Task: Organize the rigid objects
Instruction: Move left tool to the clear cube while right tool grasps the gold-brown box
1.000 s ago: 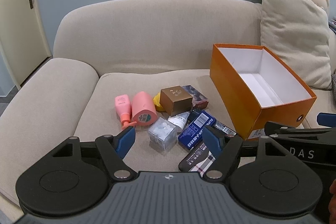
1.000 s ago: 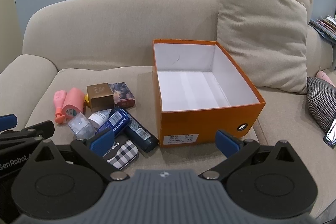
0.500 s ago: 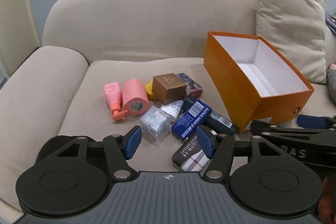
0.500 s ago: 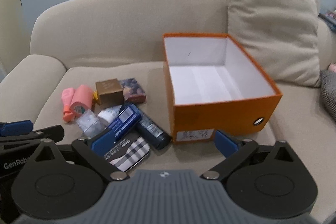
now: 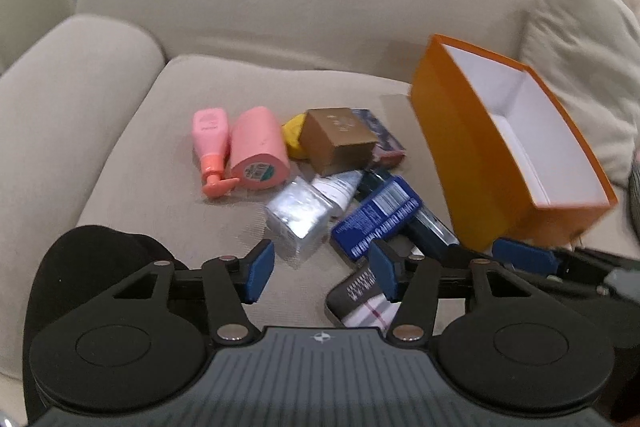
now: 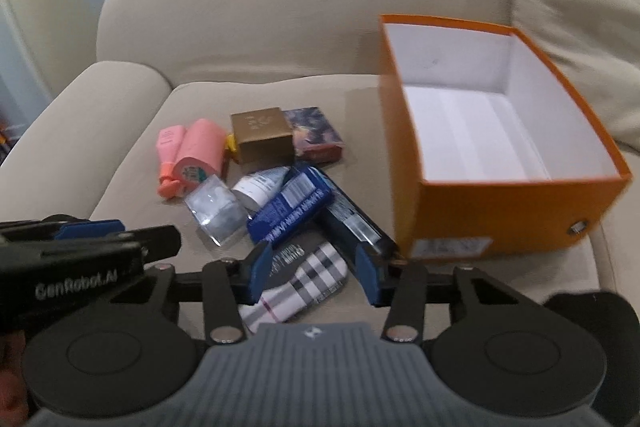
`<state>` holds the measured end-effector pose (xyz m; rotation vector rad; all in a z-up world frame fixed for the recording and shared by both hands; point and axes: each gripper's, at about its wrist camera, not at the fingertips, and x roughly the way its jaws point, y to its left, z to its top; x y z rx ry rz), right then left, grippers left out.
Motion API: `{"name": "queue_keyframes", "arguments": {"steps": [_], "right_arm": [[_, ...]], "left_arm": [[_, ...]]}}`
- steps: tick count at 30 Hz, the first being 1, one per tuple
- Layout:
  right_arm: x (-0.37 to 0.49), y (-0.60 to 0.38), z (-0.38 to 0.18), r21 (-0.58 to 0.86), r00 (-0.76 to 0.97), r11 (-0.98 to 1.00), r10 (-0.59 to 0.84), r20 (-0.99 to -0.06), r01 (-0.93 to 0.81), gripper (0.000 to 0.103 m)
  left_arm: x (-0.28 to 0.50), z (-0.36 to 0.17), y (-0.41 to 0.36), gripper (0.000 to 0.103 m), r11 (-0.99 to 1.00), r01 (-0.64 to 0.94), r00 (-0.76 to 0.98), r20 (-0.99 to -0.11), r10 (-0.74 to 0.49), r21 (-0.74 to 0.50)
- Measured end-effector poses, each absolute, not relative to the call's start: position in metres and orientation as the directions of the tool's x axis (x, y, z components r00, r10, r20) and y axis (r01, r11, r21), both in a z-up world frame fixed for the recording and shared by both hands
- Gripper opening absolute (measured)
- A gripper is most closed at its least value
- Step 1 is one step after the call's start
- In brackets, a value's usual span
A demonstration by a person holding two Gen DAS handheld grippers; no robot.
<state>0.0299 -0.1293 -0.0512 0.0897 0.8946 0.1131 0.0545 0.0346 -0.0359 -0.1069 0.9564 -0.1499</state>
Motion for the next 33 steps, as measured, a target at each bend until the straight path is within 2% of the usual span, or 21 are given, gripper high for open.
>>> {"name": "queue_keyframes", "arguments": {"steps": [3, 5, 7, 11, 15, 23, 24, 26, 27, 29, 33], "right_arm": [[0.05, -0.125, -0.053, 0.124, 0.614, 0.988, 0.151, -0.775, -0.087, 0.045], [0.065, -0.124, -0.054, 0.126, 0.608, 0.987, 0.158, -0.778, -0.095, 0.045], [0.08, -0.124, -0.056, 0.125, 0.602, 0.986, 0.166, -0.781, -0.11, 0.046], [0.11, -0.124, -0.06, 0.119, 0.59, 0.985, 0.17, -0.79, -0.124, 0.046], [0.135, -0.125, -0.065, 0.132, 0.572, 0.983, 0.183, -0.8, -0.13, 0.05], [0.159, -0.124, -0.08, 0.11, 0.546, 0.982, 0.176, -0.819, -0.152, 0.051], [0.161, -0.124, -0.081, 0.105, 0.544, 0.982, 0.176, -0.821, -0.158, 0.051], [0.163, -0.124, -0.083, 0.108, 0.542, 0.98, 0.181, -0.821, -0.165, 0.051], [0.165, -0.125, -0.084, 0.117, 0.541, 0.979, 0.189, -0.82, -0.165, 0.053], [0.167, -0.127, -0.084, 0.127, 0.539, 0.978, 0.196, -0.819, -0.163, 0.056], [0.171, -0.129, -0.08, 0.154, 0.545, 0.975, 0.217, -0.81, -0.16, 0.063]], "left_arm": [[0.076, -0.04, 0.045, 0.075, 0.98, 0.004, 0.535, -0.827, -0.172, -0.201], [0.091, -0.045, 0.052, 0.085, 0.97, -0.045, 0.509, -0.841, -0.185, -0.24], [0.108, -0.051, 0.055, 0.089, 0.959, -0.082, 0.478, -0.854, -0.202, -0.273], [0.142, -0.072, 0.062, 0.09, 0.928, -0.191, 0.393, -0.891, -0.226, -0.32], [0.164, -0.091, 0.063, 0.092, 0.905, -0.275, 0.319, -0.919, -0.233, -0.325], [0.183, -0.115, 0.059, 0.092, 0.897, -0.334, 0.234, -0.948, -0.218, -0.289], [0.184, -0.118, 0.06, 0.091, 0.896, -0.34, 0.221, -0.95, -0.22, -0.287], [0.185, -0.123, 0.062, 0.078, 0.899, -0.337, 0.197, -0.955, -0.222, -0.279], [0.185, -0.125, 0.064, 0.078, 0.897, -0.339, 0.189, -0.955, -0.23, -0.284], [0.185, -0.126, 0.068, 0.067, 0.887, -0.335, 0.191, -0.945, -0.265, -0.317], [0.184, -0.12, 0.071, 0.063, 0.911, -0.275, 0.201, -0.945, -0.258, -0.308]]}}
